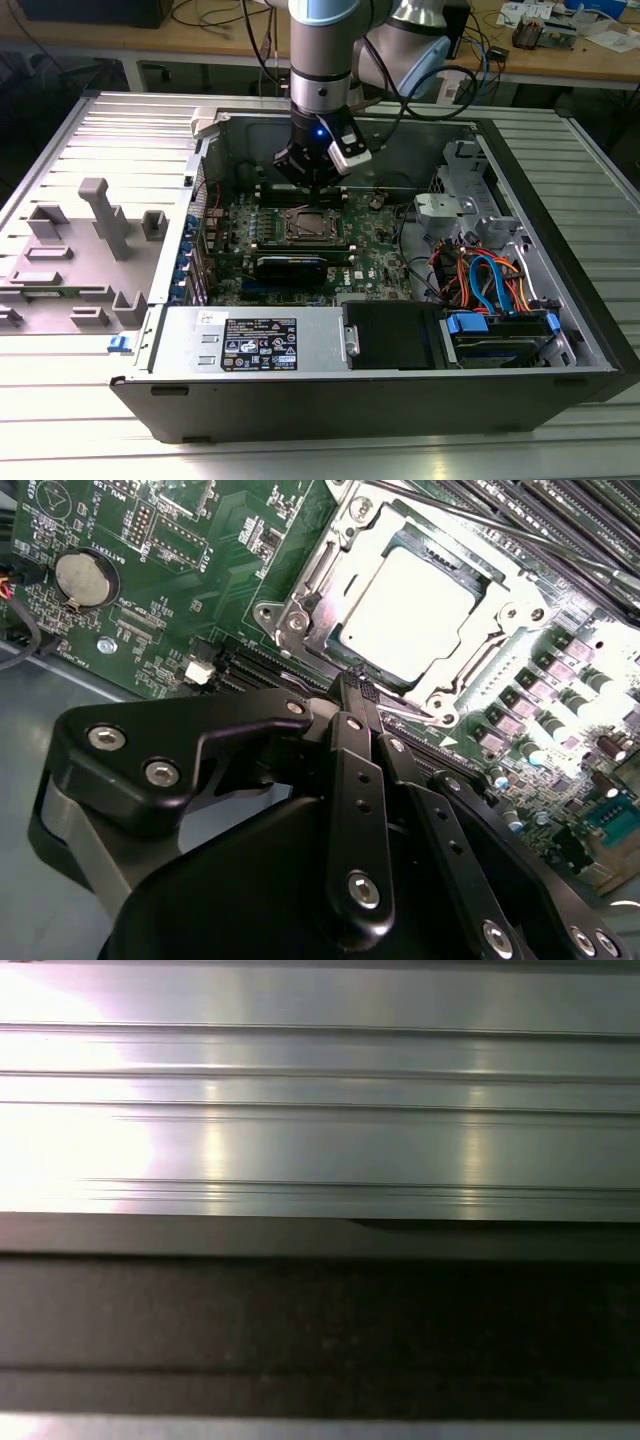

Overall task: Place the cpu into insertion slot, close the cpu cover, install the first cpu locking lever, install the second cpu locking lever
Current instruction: 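Install the first cpu locking lever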

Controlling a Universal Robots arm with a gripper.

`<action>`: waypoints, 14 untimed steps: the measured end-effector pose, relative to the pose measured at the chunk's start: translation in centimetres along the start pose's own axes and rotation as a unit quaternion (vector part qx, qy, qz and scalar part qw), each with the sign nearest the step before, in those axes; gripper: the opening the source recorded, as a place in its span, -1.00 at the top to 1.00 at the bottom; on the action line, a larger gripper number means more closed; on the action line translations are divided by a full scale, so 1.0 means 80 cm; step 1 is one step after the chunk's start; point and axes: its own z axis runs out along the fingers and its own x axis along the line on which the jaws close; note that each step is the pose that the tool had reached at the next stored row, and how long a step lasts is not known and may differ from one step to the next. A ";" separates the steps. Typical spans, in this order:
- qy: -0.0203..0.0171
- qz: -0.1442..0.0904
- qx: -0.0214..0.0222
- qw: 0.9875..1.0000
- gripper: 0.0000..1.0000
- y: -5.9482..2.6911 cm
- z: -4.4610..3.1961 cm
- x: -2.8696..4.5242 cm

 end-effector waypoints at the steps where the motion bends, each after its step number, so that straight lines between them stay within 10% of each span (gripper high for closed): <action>1: 0.000 0.000 0.000 1.000 0.79 0.000 0.0009 -0.0014; 14: 0.000 0.000 0.000 1.000 0.79 0.000 0.0099 -0.0076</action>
